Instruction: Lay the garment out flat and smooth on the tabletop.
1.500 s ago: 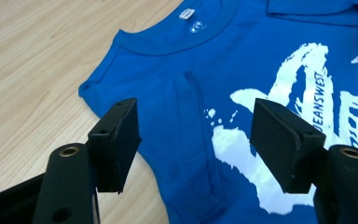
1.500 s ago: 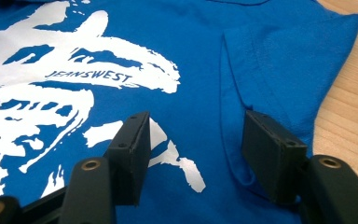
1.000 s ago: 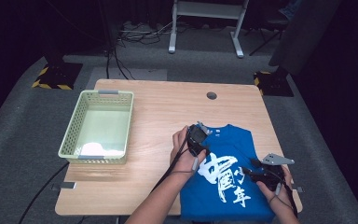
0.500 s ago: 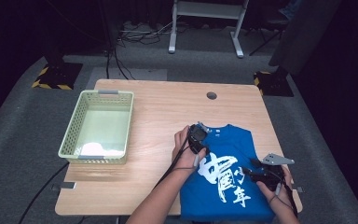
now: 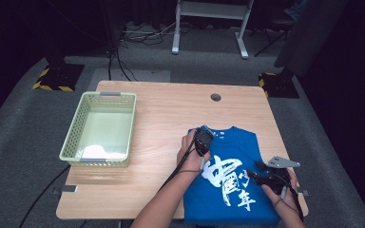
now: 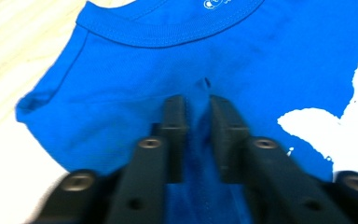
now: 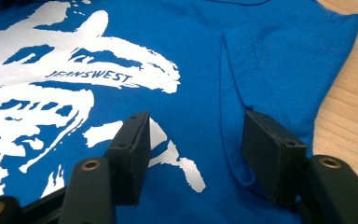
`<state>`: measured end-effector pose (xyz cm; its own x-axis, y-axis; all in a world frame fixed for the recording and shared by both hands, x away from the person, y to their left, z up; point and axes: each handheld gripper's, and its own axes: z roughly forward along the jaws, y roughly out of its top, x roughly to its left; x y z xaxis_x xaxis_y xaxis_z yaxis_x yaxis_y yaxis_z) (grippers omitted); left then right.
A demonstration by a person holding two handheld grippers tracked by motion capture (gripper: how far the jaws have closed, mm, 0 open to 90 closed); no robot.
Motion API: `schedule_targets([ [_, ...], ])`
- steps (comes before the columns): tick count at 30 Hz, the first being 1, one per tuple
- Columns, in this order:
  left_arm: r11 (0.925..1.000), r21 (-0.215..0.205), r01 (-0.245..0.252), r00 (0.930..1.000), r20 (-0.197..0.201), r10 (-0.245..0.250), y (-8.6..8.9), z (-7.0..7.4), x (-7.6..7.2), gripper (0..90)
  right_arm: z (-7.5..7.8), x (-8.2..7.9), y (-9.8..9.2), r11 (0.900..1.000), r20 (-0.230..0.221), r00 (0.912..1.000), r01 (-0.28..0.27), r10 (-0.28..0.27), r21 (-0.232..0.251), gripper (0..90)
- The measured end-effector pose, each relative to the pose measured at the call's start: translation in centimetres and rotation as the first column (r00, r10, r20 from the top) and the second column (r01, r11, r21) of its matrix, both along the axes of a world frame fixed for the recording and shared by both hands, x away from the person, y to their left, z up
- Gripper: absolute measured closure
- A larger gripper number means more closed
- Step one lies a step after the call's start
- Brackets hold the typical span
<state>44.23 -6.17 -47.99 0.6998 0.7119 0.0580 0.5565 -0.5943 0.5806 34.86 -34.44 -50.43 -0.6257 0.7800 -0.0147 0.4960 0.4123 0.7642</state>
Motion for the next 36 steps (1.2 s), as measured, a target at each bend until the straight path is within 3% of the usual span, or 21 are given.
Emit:
schedule_targets([
  [2,1.0,-0.007,0.007,1.0,0.003,-0.007,0.1,0.1,0.0,85.2,0.0,0.0,0.0,1.0,0.0,1.0,0.0,0.0,0.0,42.5],
  [9,0.9982,-0.059,0.007,0.9998,0.019,-0.006,0.8,1.4,-0.4,85.4,0.0,0.0,0.0,1.0,0.0,1.0,0.0,0.0,0.0,42.5],
  [26,0.9951,-0.099,-0.009,0.9963,0.084,0.018,3.3,4.5,-1.3,84.5,0.0,0.0,0.0,1.0,0.0,1.0,0.001,-0.001,0.0,42.5],
  [36,0.9919,-0.12,-0.04,0.9941,0.095,0.052,5.1,5.5,-1.4,84.2,0.0,0.0,0.0,1.0,0.0,1.0,0.0,0.0,0.0,42.5],
])
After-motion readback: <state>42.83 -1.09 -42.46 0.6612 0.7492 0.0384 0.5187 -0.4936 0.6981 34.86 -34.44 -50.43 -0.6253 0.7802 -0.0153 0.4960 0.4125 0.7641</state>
